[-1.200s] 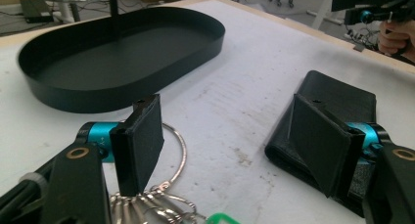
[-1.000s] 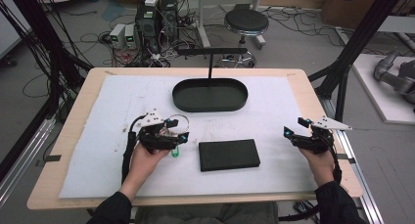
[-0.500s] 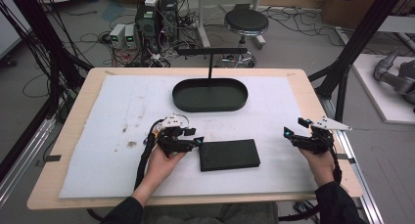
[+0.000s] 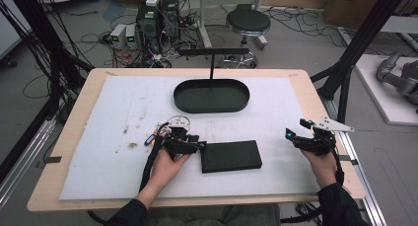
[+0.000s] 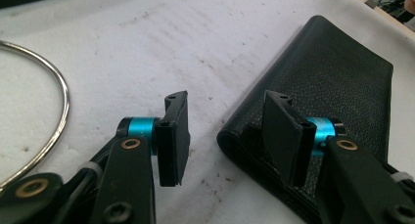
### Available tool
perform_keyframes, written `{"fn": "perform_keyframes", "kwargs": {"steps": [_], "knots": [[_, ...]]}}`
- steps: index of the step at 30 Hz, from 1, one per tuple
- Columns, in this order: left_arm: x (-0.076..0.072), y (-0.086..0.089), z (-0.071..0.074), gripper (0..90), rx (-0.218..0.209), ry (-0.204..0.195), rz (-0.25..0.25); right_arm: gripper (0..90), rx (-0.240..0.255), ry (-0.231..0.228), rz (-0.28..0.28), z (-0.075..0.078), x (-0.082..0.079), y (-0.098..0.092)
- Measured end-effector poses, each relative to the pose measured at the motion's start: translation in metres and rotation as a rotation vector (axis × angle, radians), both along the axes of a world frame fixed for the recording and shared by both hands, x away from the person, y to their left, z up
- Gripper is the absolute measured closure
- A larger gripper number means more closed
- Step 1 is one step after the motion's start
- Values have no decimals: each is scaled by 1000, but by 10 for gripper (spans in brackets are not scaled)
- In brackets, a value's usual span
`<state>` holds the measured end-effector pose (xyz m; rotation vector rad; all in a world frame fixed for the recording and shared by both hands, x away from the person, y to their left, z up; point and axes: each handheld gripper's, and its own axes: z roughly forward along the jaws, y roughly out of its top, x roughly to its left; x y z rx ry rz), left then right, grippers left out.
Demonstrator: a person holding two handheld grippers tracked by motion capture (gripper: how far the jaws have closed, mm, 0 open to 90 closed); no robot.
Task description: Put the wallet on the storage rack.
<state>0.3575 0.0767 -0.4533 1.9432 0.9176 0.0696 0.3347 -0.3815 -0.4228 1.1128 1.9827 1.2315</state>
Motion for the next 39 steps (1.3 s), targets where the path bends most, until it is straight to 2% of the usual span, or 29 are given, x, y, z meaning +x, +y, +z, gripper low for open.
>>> {"fn": "perform_keyframes", "kwargs": {"steps": [3, 6, 7, 8, 9, 11, 16, 20, 24, 25, 28, 30, 31, 32, 33, 37, 39], "knots": [[1, 0, -2, 527, -11, 43, -1, 263, 0, 3, 1, 0, 1, 0], [2, 0, -3, 527, -21, 60, 2, 263, -1, 3, 3, 0, 1, 1], [2, 0, -3, 536, -36, 76, -11, 263, 0, 5, 3, 0, 0, 1], [2, 0, -3, 594, -43, 80, -22, 264, 1, 6, 4, 0, 0, 2], [1, -1, -2, 638, -36, 70, -29, 263, 0, 5, 6, 0, 1, 2], [-1, -2, -1, 652, -16, 46, -34, 264, -2, 8, 8, -1, 1, 2], [-4, 0, -1, 710, -30, 18, -28, 264, 1, 8, 18, -1, 1, 4], [-8, -1, 2, 751, -20, -36, -38, 264, 4, 6, 25, 0, 1, 4], [-12, 1, 9, 771, -34, -117, -61, 264, 11, 1, 39, 0, 0, 6], [-14, 1, 11, 773, -34, -155, -72, 264, 12, 0, 46, 0, 0, 6], [-18, 1, 16, 779, -36, -221, -91, 264, 20, -13, 70, 1, 0, 8], [-21, 1, 20, 781, -38, -285, -111, 264, 31, -25, 89, 3, -1, 9], [-23, 0, 23, 781, -36, -329, -126, 264, 39, -30, 102, 3, -2, 10], [-24, 0, 23, 781, -37, -346, -133, 264, 52, -30, 118, 4, -2, 12], [-27, 0, 26, 781, -33, -388, -149, 264, 57, -29, 123, 4, -2, 13], [-33, -1, 32, 781, -21, -499, -196, 264, 76, -22, 200, 4, -2, 20], [-36, -2, 34, 781, -12, -531, -215, 264, 89, -9, 261, 4, -1, 24]]}}
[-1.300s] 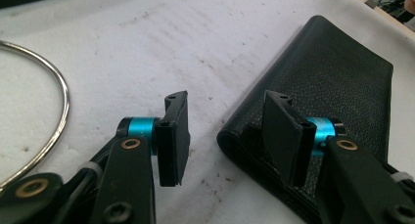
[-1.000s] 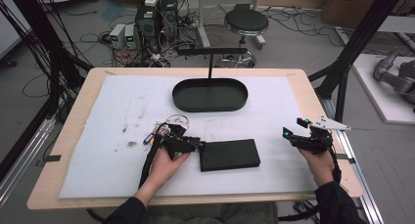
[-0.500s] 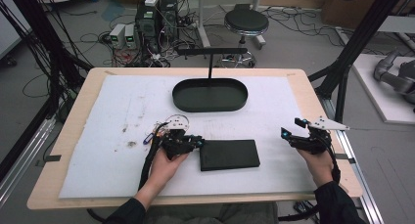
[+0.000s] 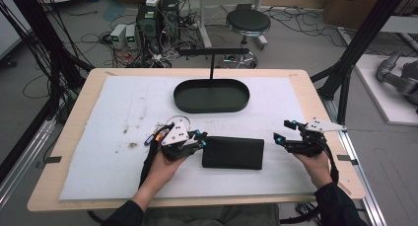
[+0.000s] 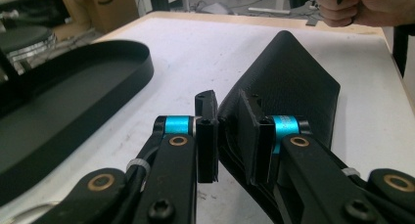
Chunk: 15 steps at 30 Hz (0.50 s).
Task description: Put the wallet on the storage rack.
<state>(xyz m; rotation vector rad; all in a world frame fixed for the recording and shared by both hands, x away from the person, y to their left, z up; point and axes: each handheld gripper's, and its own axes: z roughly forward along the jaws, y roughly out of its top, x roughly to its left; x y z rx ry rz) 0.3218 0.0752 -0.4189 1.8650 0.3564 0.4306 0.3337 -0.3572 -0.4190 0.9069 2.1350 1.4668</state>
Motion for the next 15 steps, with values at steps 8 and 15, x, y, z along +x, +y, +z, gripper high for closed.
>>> {"fn": "perform_keyframes", "kwargs": {"steps": [8, 15], "knots": [[-6, 3, 3, 782, 8, -61, -57, 264, 2, 49, 163, -2, 0, 22], [-10, 6, 4, 782, 5, -85, -90, 310, -13, 122, 264, -10, 4, 41]]}}
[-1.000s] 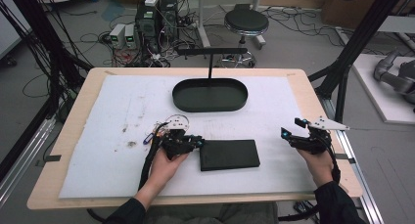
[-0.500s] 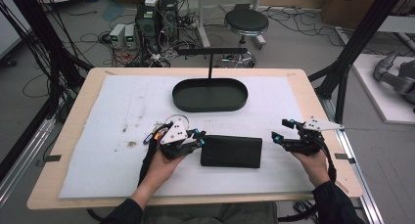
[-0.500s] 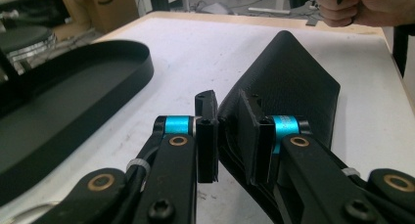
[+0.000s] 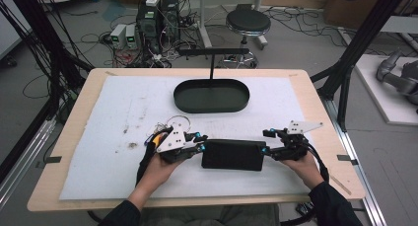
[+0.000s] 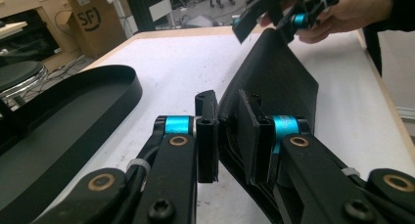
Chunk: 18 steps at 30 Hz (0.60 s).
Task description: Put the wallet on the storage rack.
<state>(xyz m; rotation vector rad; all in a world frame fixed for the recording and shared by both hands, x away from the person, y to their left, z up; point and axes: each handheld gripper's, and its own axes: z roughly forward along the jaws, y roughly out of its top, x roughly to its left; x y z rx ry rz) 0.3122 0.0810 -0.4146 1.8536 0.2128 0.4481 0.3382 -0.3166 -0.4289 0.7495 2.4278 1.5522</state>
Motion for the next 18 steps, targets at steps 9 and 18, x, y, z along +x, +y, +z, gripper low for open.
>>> {"fn": "perform_keyframes", "kwargs": {"steps": [9, 18], "knots": [[0, 5, -3, 772, 5, 31, -16, 532, -15, 52, 121, -5, 3, 10], [4, 8, -2, 490, -41, 119, 0, 753, 31, -46, 230, 5, -7, 4]]}}
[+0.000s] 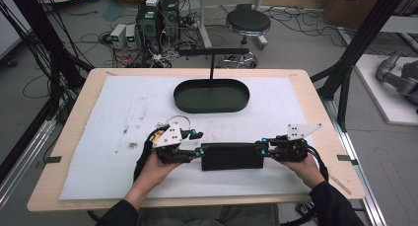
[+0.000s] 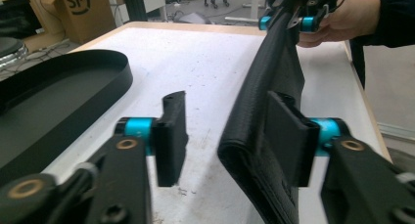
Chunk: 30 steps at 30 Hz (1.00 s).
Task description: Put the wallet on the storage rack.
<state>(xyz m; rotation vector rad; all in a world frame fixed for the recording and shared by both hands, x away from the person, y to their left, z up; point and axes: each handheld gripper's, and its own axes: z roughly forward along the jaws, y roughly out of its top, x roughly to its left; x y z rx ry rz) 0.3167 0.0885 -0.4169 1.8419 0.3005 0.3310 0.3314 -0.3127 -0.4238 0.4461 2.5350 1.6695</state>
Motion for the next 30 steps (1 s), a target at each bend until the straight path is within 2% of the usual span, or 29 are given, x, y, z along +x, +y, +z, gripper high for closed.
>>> {"fn": "perform_keyframes", "kwargs": {"steps": [3, 5, 8, 9, 11, 12, 14, 17, 18, 19, 21, 23, 24, 25, 26, 30], "knots": [[2, -1, -1, 408, -8, 48, -18, 763, -1, -36, 19, 2, -4, 0], [3, -2, -2, 401, -1, 78, -37, 764, -2, -52, 31, 3, -5, 1], [3, -7, -5, 338, 20, 120, -86, 766, -7, -84, 45, 5, -7, 1], [3, -7, -5, 338, 20, 120, -86, 765, -8, -88, 49, 5, -7, 1], [3, -12, -8, 348, 59, 139, -102, 765, -8, -91, 51, 5, -8, 1], [3, -14, -9, 392, 66, 147, -107, 765, -9, -93, 55, 5, -8, 1], [2, -16, -9, 627, 91, 118, -125, 762, -8, -91, 55, 5, -8, 1], [3, -14, -7, 697, 74, 114, -146, 740, -17, -86, 51, 5, -7, 0], [2, -14, -6, 729, 78, 102, -145, 721, -27, -86, 54, 4, -7, 0], [0, -15, -6, 736, 81, 76, -147, 692, -34, -86, 51, 3, -7, 0], [-1, -14, -5, 741, 88, 62, -157, 657, -37, -80, 37, 2, -6, 2], [-2, -15, -4, 744, 77, 51, -156, 561, -23, -67, 22, 2, -6, 2], [-3, -16, -4, 745, 70, 48, -153, 561, -23, -65, 19, 2, -6, 2], [-3, -15, -3, 745, 70, 27, -162, 549, -24, -67, 17, 2, -6, 2], [-4, -15, -2, 746, 63, 26, -165, 505, -23, -57, 9, 2, -5, 1], [-5, -13, 1, 746, 22, 0, -182, 493, -30, -47, -3, 0, -4, 3]]}}
